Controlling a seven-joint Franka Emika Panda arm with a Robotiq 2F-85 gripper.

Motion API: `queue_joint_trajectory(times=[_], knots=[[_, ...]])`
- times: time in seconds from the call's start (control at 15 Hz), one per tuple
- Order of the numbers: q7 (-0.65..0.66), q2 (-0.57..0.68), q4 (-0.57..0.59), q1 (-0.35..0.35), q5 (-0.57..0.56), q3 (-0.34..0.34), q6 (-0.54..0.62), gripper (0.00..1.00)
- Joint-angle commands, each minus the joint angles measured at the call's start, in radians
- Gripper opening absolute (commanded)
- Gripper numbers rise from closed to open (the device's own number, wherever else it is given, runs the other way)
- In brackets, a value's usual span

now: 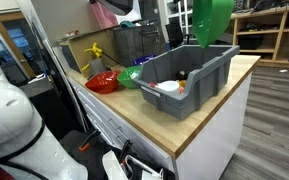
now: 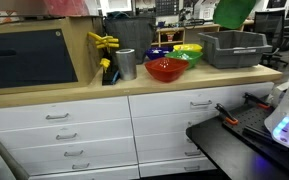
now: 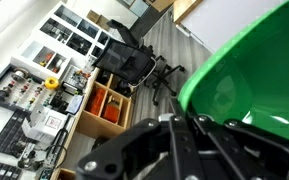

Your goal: Pour the contents from the left green bowl into the grey trailer

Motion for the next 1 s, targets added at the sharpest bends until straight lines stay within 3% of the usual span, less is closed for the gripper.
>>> queue_joint_trajectory(times=[0.0, 0.4, 0.67, 0.93], knots=[[-0.009, 0.009, 0.067, -0.003, 0.136, -0.003, -0.099, 0.01], [0.041, 0.123, 0.285, 0.016, 0.433, 0.017, -0.353, 0.01], [0.116, 0.248, 0.498, 0.04, 0.626, 0.035, -0.524, 0.01], [0.174, 0.348, 0.701, 0.071, 0.727, 0.044, -0.664, 0.01]])
